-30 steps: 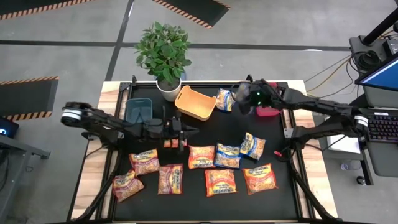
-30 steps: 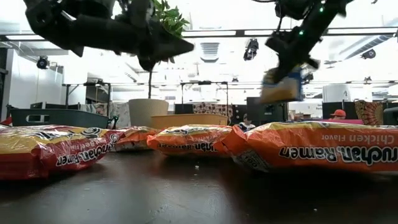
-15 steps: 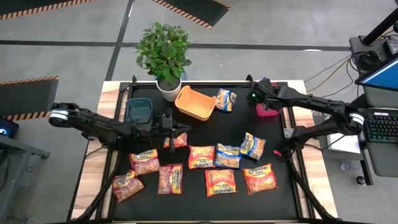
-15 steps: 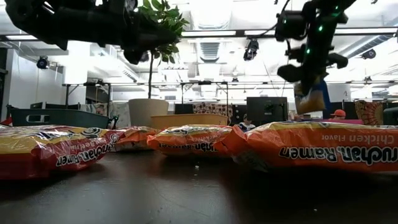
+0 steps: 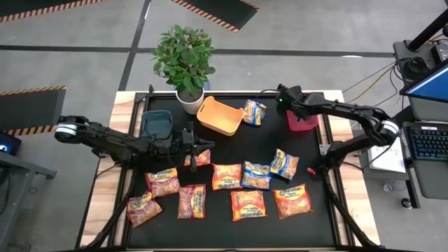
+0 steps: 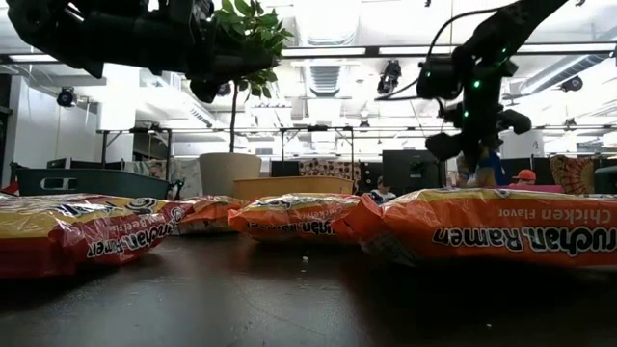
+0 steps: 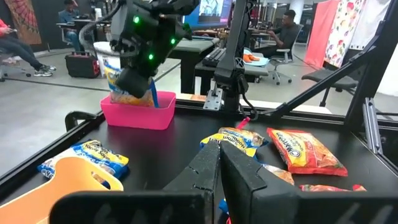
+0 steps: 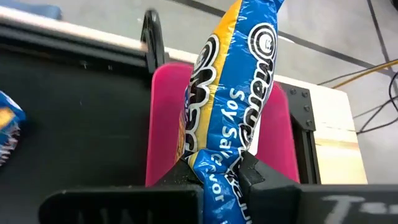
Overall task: Sort Maruchan noodles
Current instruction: Put the blue noodle pack into the red bin, then put the orange noodle pack into the blue bin
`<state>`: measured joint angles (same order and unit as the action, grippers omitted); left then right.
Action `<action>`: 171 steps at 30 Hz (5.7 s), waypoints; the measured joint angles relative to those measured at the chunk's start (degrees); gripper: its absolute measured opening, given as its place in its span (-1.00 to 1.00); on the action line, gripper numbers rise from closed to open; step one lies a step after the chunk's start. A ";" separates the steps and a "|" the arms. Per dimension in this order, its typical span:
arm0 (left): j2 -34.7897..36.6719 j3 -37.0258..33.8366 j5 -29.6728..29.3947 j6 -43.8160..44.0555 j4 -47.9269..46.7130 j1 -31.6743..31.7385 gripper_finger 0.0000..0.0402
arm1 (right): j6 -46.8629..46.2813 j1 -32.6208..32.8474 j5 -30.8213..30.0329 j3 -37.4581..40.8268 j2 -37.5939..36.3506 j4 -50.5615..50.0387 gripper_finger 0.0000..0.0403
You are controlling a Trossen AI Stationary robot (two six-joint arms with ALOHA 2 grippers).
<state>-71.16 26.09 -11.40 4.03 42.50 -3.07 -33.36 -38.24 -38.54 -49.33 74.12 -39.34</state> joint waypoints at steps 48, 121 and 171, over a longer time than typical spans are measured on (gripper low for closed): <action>0.00 0.31 3.52 11.32 -2.50 -1.40 -1.00 | 0.84 14.53 19.71 0.05 -20.07 3.22 -0.35; -12.13 -10.75 4.46 3.56 0.22 14.34 -0.16 | 37.07 31.56 31.50 18.96 -36.47 43.41 -0.40; 11.86 -10.88 8.04 2.18 -0.17 6.10 -1.00 | 37.46 31.56 31.04 19.00 -35.78 43.46 -0.40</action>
<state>-59.30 15.20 -3.36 6.22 42.33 3.03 4.09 -6.68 -7.51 -30.33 38.35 4.12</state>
